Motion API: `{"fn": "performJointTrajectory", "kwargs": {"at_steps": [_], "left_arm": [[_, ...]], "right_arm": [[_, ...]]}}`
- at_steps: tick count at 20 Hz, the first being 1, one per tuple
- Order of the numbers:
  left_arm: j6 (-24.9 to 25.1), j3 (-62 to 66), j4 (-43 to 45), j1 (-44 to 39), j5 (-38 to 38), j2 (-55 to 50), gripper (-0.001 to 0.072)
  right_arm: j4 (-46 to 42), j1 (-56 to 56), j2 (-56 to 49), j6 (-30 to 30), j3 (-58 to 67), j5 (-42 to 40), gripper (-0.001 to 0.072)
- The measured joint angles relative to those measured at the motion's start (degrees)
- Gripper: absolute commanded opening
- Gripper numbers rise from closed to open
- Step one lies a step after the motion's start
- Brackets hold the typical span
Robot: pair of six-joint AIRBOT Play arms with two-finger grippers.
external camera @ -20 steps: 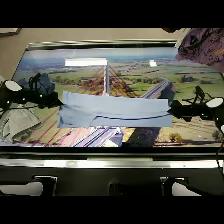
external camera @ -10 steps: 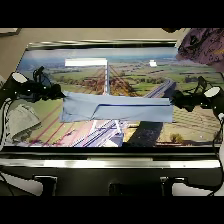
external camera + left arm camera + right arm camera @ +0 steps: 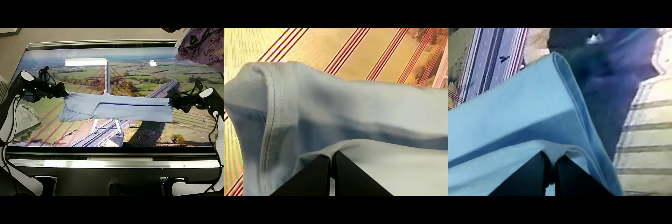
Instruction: Fold the clothes and pants, and hang the long-sleeved shirts on hangers.
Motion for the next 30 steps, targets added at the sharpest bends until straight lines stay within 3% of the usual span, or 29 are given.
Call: {"fn": "performJointTrajectory", "kwargs": {"at_steps": [3,4,5,6,7,8,11,15,22,23,30], "left_arm": [[0.0,1.0,0.0,-0.8,1.0,-1.9,0.0019],[0.0,1.2,0.0,-1.0,1.6,-2.3,0.0025],[0.0,1.3,0.0,-1.2,2.0,-2.5,0.0082],[0.0,1.4,0.0,-1.3,2.3,-2.7,0.0219],[0.0,1.5,0.0,-1.3,2.4,-2.8,0.0402],[0.0,1.6,0.0,-1.3,2.6,-2.8,0.0527],[-0.3,2.1,-0.1,-0.8,2.2,-1.5,0.0544],[-1.3,2.8,0.2,0.6,0.4,2.2,0.0543],[-2.3,3.0,0.6,1.3,-1.1,6.3,0.0543],[-2.7,3.0,0.6,1.3,-1.3,6.4,0.0543],[-3.6,3.0,0.6,1.3,-1.5,6.9,0.0543]], "right_arm": [[0.6,0.8,-1.7,0.1,0.0,-1.2,0.0040],[0.7,0.9,-2.2,0.0,0.0,-1.3,0.0104],[0.8,1.0,-2.5,0.0,0.0,-1.3,0.0241],[0.9,1.1,-2.8,0.0,0.0,-1.3,0.0377],[0.9,1.1,-2.8,0.2,0.0,-1.3,0.0421],[0.9,1.2,-2.7,0.2,0.2,-1.0,0.0421],[-3.0,1.0,-1.3,3.7,3.3,3.6,0.0467],[-6.1,-4.1,-1.4,7.3,10.1,12.2,0.0468],[8.7,-13.1,-10.6,-7.1,13.0,26.5,0.0486],[9.6,-13.4,-12.0,-8.5,13.1,27.5,0.0541],[14.4,-13.9,-17.5,-15.0,13.3,30.3,0.0545]]}}
